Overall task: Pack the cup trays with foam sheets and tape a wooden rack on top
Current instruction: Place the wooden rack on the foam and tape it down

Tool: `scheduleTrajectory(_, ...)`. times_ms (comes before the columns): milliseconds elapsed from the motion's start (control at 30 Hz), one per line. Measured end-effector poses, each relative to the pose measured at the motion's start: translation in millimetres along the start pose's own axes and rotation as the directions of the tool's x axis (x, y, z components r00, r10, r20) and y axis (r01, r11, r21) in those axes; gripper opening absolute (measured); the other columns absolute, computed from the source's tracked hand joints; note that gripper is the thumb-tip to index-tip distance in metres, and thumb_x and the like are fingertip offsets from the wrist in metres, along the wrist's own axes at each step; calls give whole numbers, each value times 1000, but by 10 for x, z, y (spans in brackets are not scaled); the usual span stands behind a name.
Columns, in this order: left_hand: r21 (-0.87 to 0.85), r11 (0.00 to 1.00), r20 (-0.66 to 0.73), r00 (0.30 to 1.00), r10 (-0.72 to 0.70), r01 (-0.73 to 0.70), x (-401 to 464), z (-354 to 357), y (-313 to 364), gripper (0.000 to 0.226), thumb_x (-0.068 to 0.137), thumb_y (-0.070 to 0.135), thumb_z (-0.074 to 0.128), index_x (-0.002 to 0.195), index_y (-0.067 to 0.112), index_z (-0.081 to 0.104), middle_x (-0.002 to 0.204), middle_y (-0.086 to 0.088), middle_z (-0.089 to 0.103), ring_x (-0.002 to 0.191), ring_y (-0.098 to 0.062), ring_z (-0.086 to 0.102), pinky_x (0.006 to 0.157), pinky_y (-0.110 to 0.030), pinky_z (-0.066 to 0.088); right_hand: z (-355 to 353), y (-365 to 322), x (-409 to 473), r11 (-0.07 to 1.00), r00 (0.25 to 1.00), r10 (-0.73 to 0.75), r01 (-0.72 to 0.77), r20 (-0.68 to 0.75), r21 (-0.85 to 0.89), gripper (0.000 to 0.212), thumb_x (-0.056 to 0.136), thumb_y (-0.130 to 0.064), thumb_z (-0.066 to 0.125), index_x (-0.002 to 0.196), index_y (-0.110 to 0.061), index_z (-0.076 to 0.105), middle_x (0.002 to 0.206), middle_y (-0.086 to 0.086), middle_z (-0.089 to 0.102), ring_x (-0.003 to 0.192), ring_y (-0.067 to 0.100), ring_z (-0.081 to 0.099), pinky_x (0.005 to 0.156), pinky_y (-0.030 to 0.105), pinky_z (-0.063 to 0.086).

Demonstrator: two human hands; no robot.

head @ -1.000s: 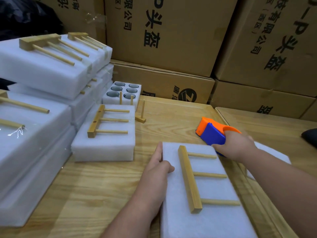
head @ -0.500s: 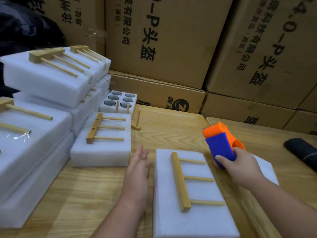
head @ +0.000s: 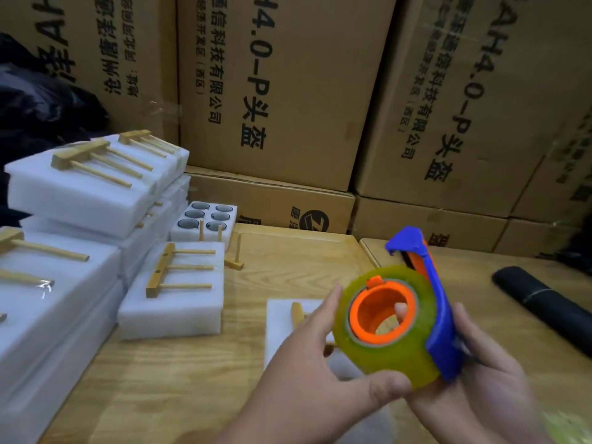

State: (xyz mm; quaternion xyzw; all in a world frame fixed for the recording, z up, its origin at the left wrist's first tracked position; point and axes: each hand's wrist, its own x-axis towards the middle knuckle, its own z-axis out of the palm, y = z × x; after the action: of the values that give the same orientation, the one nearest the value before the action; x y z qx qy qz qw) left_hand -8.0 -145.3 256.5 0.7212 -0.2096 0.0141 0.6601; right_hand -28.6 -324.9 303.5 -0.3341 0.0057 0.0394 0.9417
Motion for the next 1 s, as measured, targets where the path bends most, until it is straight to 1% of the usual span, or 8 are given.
scheduleTrajectory(133,-45,995,10,996,-87,88,-51,-176,43,98,41,68,97,123,77,45,125,24,69,115,-2,67,94,-26,57,128,193,-25,996,995,74,-77,67,42,84,40,-20,101,118,-4,75,131,24,66,117,42,67,92,59,56)
scheduleTrajectory(267,-38,991,9,992,-129,130,-162,-288,40,122,35,61,102,137,65,35,120,18,73,112,-3,69,91,-22,57,133,369,4,992,990,112,-116,82,47,87,35,-16,102,116,0,75,127,27,67,117,42,67,91,60,56)
scheduleTrajectory(367,-3,989,22,989,-149,149,-195,-363,99,135,38,60,102,149,61,26,133,19,67,123,-7,64,102,-34,54,119,409,31,992,980,126,-124,151,-24,83,43,-19,102,118,2,73,120,26,71,110,39,71,93,56,57)
scheduleTrajectory(467,117,984,46,989,-139,133,-208,-478,157,142,39,69,97,150,68,10,153,36,39,141,7,40,117,-36,41,143,323,47,942,969,114,-36,219,-332,71,57,-29,96,117,2,73,115,25,73,102,32,74,81,42,61)
scheduleTrajectory(567,138,989,25,998,-54,50,-243,-647,243,131,42,74,93,147,72,14,153,42,33,141,15,33,119,-34,38,166,194,58,515,958,9,240,286,-823,53,64,-50,84,112,-32,72,106,2,78,98,18,75,77,28,59)
scheduleTrajectory(667,152,983,-38,994,106,-99,-287,-827,406,109,52,78,86,144,70,30,148,35,47,137,8,45,109,-36,44,65,71,53,55,932,-59,362,359,-931,43,63,-60,77,103,-52,64,97,-13,75,88,9,72,69,24,58)
scheduleTrajectory(833,352,894,-98,940,328,-275,-390,-965,587,78,65,79,76,136,57,54,137,23,62,131,-5,57,100,-39,48,-219,-46,78,-312,810,-60,540,584,-782,44,77,-65,70,117,-67,52,119,-38,57,113,-6,56,85,9,44)
scheduleTrajectory(1000,556,760,-4,913,408,-337,-444,-916,693,59,73,72,71,128,57,60,134,32,58,131,4,52,97,-18,47,-287,-33,106,-435,684,-31,648,729,-626,28,94,-60,58,120,-51,54,123,-42,52,118,-14,48,102,6,33)
